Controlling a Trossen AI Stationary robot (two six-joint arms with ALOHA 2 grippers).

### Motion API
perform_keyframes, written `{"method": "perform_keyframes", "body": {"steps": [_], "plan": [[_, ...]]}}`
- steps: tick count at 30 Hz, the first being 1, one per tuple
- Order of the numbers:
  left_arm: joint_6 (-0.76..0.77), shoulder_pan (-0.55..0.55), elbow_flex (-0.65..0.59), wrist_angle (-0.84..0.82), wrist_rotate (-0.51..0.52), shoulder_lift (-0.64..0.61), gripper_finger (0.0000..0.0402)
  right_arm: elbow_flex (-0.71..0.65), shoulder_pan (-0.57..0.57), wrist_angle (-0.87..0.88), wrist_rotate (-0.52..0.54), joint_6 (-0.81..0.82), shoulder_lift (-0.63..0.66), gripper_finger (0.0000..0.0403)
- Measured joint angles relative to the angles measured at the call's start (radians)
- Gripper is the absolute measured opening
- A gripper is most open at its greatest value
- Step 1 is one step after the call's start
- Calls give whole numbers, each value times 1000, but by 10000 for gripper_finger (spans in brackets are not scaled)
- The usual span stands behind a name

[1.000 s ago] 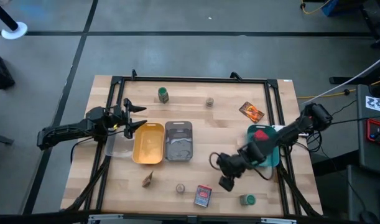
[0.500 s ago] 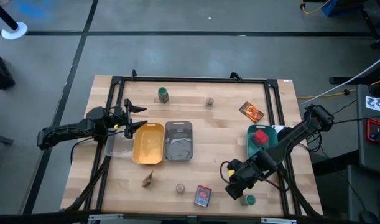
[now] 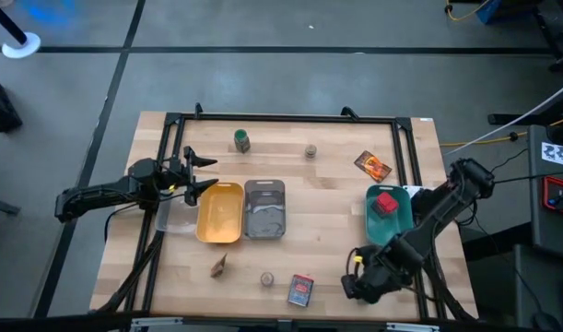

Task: Sort spices by type
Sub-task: Put the bottom green spice bottle into the black bin

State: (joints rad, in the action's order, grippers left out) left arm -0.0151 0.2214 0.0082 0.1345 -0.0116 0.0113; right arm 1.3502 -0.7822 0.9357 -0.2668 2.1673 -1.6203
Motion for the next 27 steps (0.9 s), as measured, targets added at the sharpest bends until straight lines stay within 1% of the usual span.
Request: {"method": "perform_keyframes", "body": {"steps": [3,5,15,27], "plan": [[-1,0,0,-11,0,0,279,0,-20,3,7,70,-23,310],[-1,0,0,-20,0,0,279,0,-31,2,11,85,-41,310],[-4,0,0,-29,0,0,279,-3,-30,3,10,84,-119,310],[-4,0,0,-54,0,0,279,-2,-30,9,29,80,-131,310]]}}
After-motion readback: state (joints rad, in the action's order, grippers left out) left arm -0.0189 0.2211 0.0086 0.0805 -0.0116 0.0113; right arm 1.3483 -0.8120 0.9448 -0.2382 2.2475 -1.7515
